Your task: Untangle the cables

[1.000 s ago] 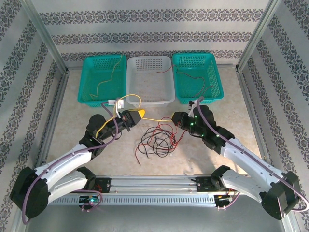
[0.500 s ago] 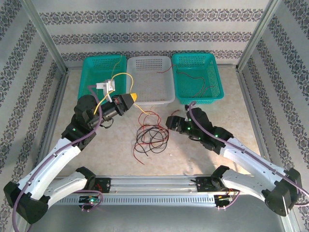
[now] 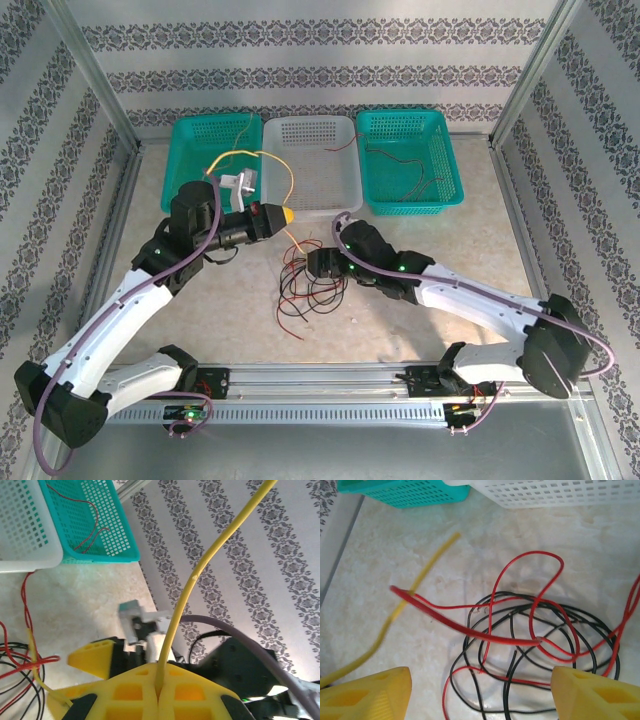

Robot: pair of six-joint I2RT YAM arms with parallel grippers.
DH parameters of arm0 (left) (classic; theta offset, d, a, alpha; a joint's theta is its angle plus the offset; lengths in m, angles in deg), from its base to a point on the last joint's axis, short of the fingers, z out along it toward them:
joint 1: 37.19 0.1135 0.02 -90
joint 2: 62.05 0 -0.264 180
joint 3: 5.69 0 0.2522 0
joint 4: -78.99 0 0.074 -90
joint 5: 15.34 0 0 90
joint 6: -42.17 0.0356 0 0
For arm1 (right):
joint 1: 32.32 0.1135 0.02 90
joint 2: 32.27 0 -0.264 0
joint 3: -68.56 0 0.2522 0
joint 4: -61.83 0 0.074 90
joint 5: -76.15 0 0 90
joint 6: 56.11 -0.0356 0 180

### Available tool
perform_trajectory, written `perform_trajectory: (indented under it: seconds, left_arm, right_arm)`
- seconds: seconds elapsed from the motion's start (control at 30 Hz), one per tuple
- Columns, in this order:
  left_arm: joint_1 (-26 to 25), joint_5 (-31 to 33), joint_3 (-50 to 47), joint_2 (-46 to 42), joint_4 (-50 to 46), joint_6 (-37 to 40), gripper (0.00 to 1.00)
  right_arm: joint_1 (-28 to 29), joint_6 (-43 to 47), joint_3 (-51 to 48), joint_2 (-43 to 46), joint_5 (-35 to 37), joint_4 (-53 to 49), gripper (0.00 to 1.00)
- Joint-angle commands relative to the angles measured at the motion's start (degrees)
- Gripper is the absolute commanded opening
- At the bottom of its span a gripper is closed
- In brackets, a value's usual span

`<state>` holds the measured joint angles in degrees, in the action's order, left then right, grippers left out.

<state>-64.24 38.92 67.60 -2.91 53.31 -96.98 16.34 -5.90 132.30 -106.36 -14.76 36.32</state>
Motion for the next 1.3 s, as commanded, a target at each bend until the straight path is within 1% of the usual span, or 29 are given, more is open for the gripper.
perform_trajectory:
  seconds: [0.0, 0.13, 0.23, 0.27, 0.33, 0.4, 0.5, 0.53, 0.63, 0.7, 0.77, 0.83, 0.9, 0.97, 1.03, 1.07, 1.17, 1.27]
  left_arm:
    - [1.02, -4.48, 3.49, 0.28, -3.20, -1.27, 0.00]
    - [1.63, -6.86, 5.64, 0.33, -6.87, -0.45, 0.00]
    - [2.39, -9.52, 5.87, 0.04, -5.52, -2.52, 0.00]
    - [2.75, -10.13, 6.32, -0.03, -5.40, -3.06, 0.00]
    - [3.58, -10.79, 7.44, -0.20, -6.47, -2.68, 0.00]
    - [5.67, -9.37, 9.88, -0.33, -11.68, 0.14, 0.00]
    - [10.63, -8.37, 13.02, 0.33, -16.61, 3.28, 0.00]
    - [12.14, -8.06, 13.83, 0.92, -17.59, 4.33, 0.00]
    - [16.31, -5.31, 18.34, 5.53, -21.97, 8.82, 0.00]
    - [19.54, -3.19, 22.66, 10.80, -23.95, 12.15, 0.00]
    - [23.58, -2.48, 26.75, 16.46, -24.27, 13.02, 0.00]
    - [27.28, -2.51, 30.36, 22.53, -23.16, 12.14, 0.00]
    - [30.15, -2.72, 35.05, 29.10, -23.79, 12.56, 0.00]
    - [32.72, 0.91, 41.35, 36.00, -28.06, 13.05, 0.00]
    - [33.81, 4.19, 45.05, 40.67, -28.70, 13.01, 0.00]
    - [33.82, 7.13, 47.64, 43.26, -30.18, 13.72, 0.00]
    - [33.82, 15.83, 58.13, 52.23, -38.96, 15.86, 0.00]
    - [33.82, 21.28, 64.64, 59.24, -44.03, 16.79, 0.00]
  right_arm:
    - [-2.60, 2.19, 2.23, -2.02, 0.81, 3.23, 0.73]
    - [-6.46, 2.61, 2.29, -4.61, -0.13, 6.42, 0.73]
    - [-8.19, 2.99, 4.01, -8.29, -2.77, 7.58, 0.69]
    - [-8.32, 3.26, 4.66, -9.46, -2.85, 7.72, 0.66]
    - [-8.45, 3.02, 5.20, -11.12, -2.91, 8.18, 0.50]
    - [-9.04, 1.41, 4.80, -11.96, -3.27, 7.98, 0.35]
    - [-9.19, -0.93, 0.81, -10.41, -2.38, 10.67, 0.23]
    - [-9.19, -1.52, -0.47, -9.74, -2.26, 11.38, 0.22]
    - [-8.84, -2.69, -3.66, -7.47, -2.13, 11.77, 0.22]
    - [-7.62, -3.14, -5.56, -5.51, -0.70, 10.95, 0.28]
    - [-6.23, -3.55, -7.22, -3.33, 0.72, 9.85, 0.30]
    - [-4.97, -4.26, -8.79, -0.99, 1.36, 9.01, 0.31]
    - [-3.93, -4.89, -10.03, 1.55, 2.06, 8.46, 0.31]
    - [-2.98, -5.69, -11.24, 4.17, 2.61, 7.84, 0.32]
    - [-2.37, -6.26, -11.99, 6.29, 2.55, 7.72, 0.32]
    - [-2.05, -6.35, -12.18, 7.23, 2.68, 7.58, 0.32]
    - [-1.73, -6.01, -12.02, 9.00, 3.27, 6.14, 0.33]
    - [-1.73, -5.35, -11.33, 10.13, 3.56, 4.76, 0.33]
